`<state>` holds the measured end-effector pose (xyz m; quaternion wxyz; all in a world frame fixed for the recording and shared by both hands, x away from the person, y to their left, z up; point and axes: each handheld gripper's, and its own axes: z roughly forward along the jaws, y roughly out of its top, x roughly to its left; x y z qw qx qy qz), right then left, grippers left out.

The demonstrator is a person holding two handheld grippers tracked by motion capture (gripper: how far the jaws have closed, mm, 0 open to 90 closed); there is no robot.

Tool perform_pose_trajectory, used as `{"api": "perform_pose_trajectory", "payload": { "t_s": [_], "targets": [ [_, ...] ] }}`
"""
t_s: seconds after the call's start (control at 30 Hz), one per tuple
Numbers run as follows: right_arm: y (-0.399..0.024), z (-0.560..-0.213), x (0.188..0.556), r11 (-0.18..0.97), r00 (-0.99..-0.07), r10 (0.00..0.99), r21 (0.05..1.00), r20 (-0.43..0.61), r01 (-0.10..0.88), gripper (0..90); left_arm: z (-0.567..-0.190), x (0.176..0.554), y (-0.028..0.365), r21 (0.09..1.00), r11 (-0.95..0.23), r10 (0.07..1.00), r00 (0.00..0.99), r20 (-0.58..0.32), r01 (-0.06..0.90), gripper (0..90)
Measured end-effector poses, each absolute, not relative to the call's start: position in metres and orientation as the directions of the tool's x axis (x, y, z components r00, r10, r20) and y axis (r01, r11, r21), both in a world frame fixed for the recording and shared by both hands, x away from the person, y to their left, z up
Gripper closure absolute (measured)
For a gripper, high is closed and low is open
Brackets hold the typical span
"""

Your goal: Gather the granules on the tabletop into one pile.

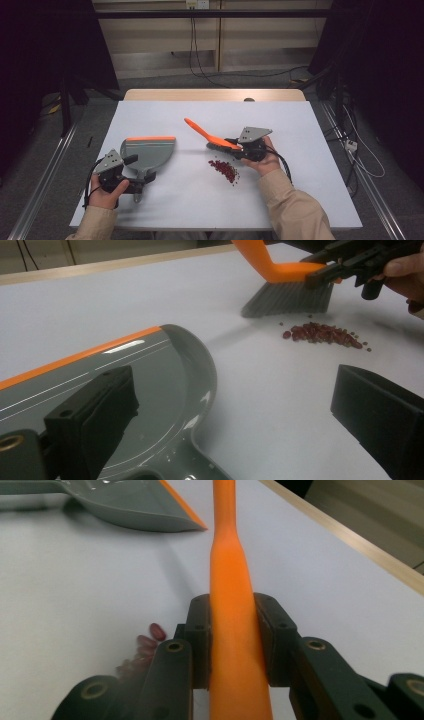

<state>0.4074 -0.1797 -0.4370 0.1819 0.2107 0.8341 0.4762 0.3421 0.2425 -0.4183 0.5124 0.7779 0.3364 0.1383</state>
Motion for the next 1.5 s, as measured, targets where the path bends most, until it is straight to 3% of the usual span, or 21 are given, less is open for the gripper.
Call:
{"api": "perform_pose_trajectory", "payload": {
  "t_s": [0.5,0.83,1.1,1.33,1.5],
  "targets": [
    [-0.18,-0.434,0.381,0.49,-0.905,0.412,0.863,-0.104,0.124,71.2,-0.418,0.338,0.245,0.88,-0.265,0.654,0.744,-0.137,0.395,4.4],
    [-0.183,-0.432,0.372,0.488,-0.912,0.398,0.864,-0.095,0.123,71.3,-0.419,0.339,0.244,0.878,-0.268,0.653,0.744,-0.137,0.397,4.4],
    [-0.187,-0.428,0.373,0.434,-0.885,0.46,0.888,-0.074,0.152,71.3,-0.419,0.339,0.243,0.876,-0.272,0.652,0.746,-0.137,0.399,4.4],
    [-0.183,-0.419,0.368,0.356,-0.81,0.586,0.894,0.011,0.27,71.3,-0.42,0.339,0.241,0.875,-0.28,0.647,0.751,-0.132,0.396,4.4],
    [-0.172,-0.408,0.361,0.238,-0.716,0.691,0.905,0.097,0.352,71.3,-0.421,0.339,0.24,0.874,-0.282,0.642,0.754,-0.135,0.396,4.4]
  ]
}}
